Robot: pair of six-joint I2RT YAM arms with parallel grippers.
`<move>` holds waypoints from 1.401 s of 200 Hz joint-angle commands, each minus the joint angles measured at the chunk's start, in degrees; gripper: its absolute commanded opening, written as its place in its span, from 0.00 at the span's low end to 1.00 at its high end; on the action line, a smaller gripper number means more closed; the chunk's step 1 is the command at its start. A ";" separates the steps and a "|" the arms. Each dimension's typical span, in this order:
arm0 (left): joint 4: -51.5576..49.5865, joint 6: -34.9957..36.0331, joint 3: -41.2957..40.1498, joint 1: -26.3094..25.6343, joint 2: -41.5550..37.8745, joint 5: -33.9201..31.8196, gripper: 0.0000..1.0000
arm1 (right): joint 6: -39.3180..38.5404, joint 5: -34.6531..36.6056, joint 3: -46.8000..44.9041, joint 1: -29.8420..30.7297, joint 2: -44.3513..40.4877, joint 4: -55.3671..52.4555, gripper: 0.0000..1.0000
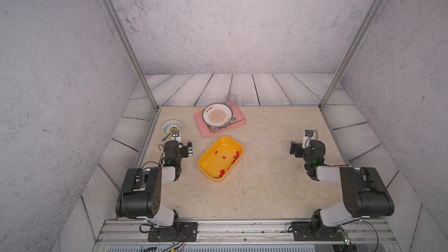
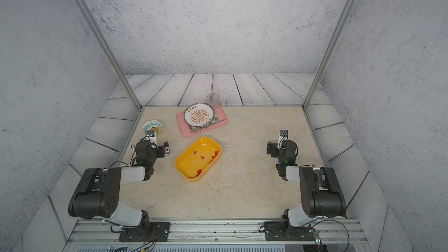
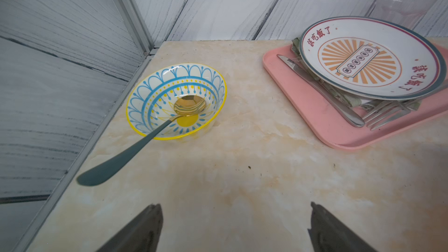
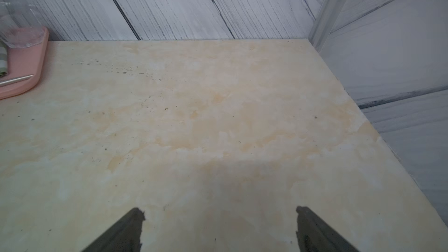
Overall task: Take the screw protection sleeves out of the storage box
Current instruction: Adjust the storage box at the center of the board.
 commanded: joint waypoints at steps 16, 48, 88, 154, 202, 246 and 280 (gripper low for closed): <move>0.86 0.31 0.99 0.31 0.36 -0.18 0.98 | -0.12 -0.45 0.96 0.32 1.00 0.25 1.00; 0.91 0.31 0.99 0.39 0.37 -0.18 0.98 | -0.08 -0.44 0.96 0.31 0.98 0.29 0.99; 0.90 0.26 1.01 0.31 0.32 -0.18 0.99 | -0.07 -0.47 0.93 0.29 0.93 0.28 1.00; 0.99 0.31 0.86 0.36 0.30 -0.18 0.98 | -0.07 -0.59 0.87 0.26 0.92 0.31 1.00; -8.90 -0.61 4.26 0.49 -5.61 -0.18 0.98 | 0.51 -1.93 12.29 0.33 -4.64 -24.04 1.00; -35.62 0.92 14.41 3.06 -13.51 8.93 0.98 | -1.50 -5.56 20.28 0.34 -12.50 -42.49 1.00; -63.55 16.82 25.96 3.34 -15.67 22.50 0.99 | -11.98 -22.51 27.63 0.25 -18.07 -59.38 1.00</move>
